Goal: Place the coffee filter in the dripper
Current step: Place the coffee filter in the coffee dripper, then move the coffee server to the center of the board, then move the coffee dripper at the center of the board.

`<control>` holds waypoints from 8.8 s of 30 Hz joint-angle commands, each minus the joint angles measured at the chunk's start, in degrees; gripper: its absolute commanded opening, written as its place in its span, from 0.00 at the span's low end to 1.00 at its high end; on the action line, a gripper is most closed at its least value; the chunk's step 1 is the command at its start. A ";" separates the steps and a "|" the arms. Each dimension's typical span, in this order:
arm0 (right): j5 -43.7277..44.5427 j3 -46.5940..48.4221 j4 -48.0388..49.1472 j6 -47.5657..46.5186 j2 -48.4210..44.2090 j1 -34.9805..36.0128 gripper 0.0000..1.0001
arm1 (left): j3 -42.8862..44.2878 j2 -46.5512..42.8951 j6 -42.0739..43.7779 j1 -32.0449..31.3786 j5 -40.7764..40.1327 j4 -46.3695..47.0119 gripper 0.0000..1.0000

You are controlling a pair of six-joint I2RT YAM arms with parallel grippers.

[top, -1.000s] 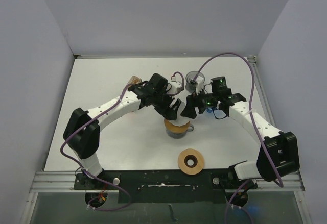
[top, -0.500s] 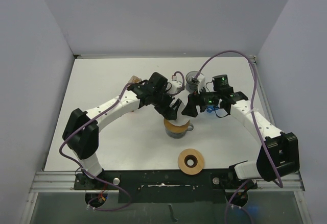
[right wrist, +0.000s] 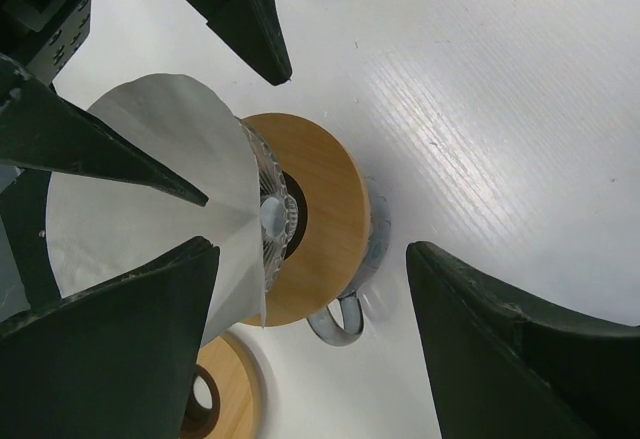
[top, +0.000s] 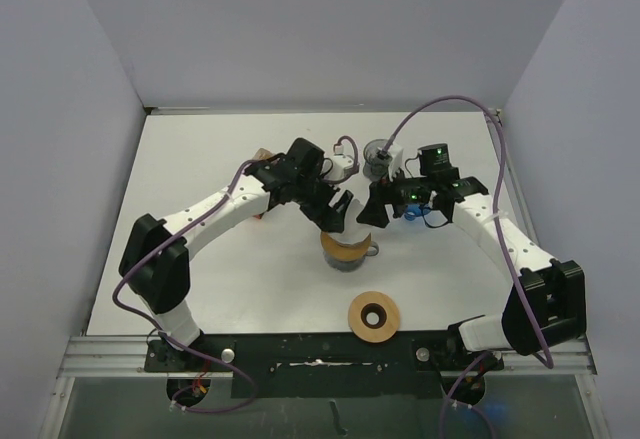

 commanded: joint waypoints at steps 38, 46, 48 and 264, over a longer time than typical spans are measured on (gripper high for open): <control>-5.22 6.94 -3.54 -4.27 -12.75 -15.34 0.77 | 6.55 -12.54 8.25 8.24 8.09 -2.49 0.73; -5.06 6.70 -3.62 -3.28 -15.04 -21.47 0.78 | 5.15 -16.11 6.48 14.93 7.86 -0.53 0.73; -4.79 6.70 -3.99 -3.54 -15.51 -22.97 0.79 | 5.17 -16.63 6.07 16.51 8.04 -0.39 0.73; 20.28 23.00 -21.67 -11.33 25.59 -19.88 0.19 | -12.17 -30.69 8.21 35.47 17.17 8.92 0.89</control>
